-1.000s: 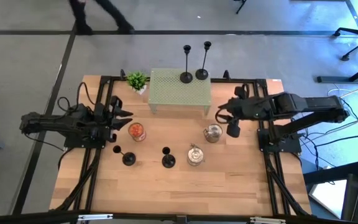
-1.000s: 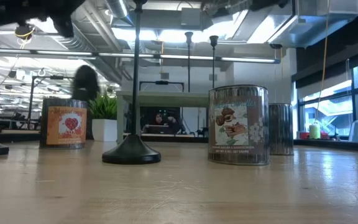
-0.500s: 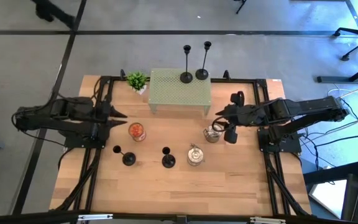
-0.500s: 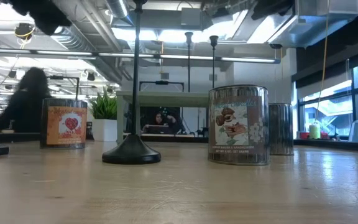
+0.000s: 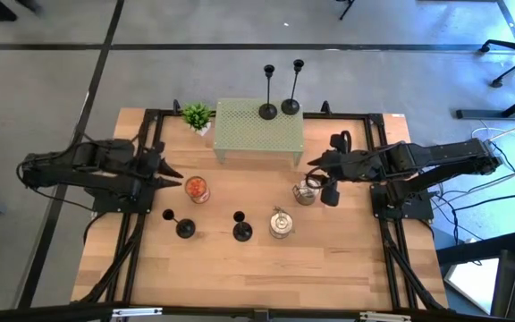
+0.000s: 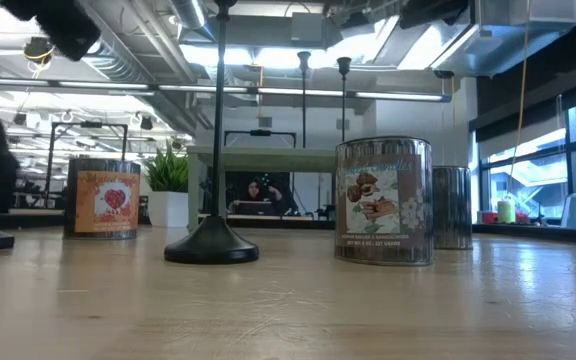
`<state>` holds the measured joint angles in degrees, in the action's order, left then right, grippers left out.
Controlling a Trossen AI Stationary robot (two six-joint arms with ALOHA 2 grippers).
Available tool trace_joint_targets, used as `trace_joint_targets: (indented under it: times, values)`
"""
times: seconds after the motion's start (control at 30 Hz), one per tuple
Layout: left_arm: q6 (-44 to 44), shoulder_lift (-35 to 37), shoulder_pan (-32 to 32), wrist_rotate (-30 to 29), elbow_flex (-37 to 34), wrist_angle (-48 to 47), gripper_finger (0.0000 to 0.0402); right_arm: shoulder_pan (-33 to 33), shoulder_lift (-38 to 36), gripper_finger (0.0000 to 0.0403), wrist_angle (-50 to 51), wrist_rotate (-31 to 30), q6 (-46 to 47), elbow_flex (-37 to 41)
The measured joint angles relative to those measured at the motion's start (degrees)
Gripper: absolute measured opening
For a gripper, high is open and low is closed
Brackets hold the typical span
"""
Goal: Pick & Place candle stick holders
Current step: Put the black candle holder on the shelf aligned with the other black candle holders
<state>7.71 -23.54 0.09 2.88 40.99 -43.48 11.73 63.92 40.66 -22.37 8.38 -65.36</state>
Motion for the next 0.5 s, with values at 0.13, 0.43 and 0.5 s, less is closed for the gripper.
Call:
trace_joint_targets:
  times: [0.13,0.43,0.5]
  values:
    - [-7.4,-0.95,-0.01,0.03,0.0,10.87,0.0102,0.0,0.47,0.0158,-1.92,-0.08,-0.5,0.0]
    - [-9.49,-8.48,-0.06,5.27,0.49,19.66,0.0102,-0.04,3.56,0.0158,-2.14,-0.07,-0.93,0.02]
    - [-9.79,-10.34,-0.24,5.09,3.13,12.76,0.0102,-0.04,4.09,0.0158,-2.14,-0.05,-1.56,0.02]
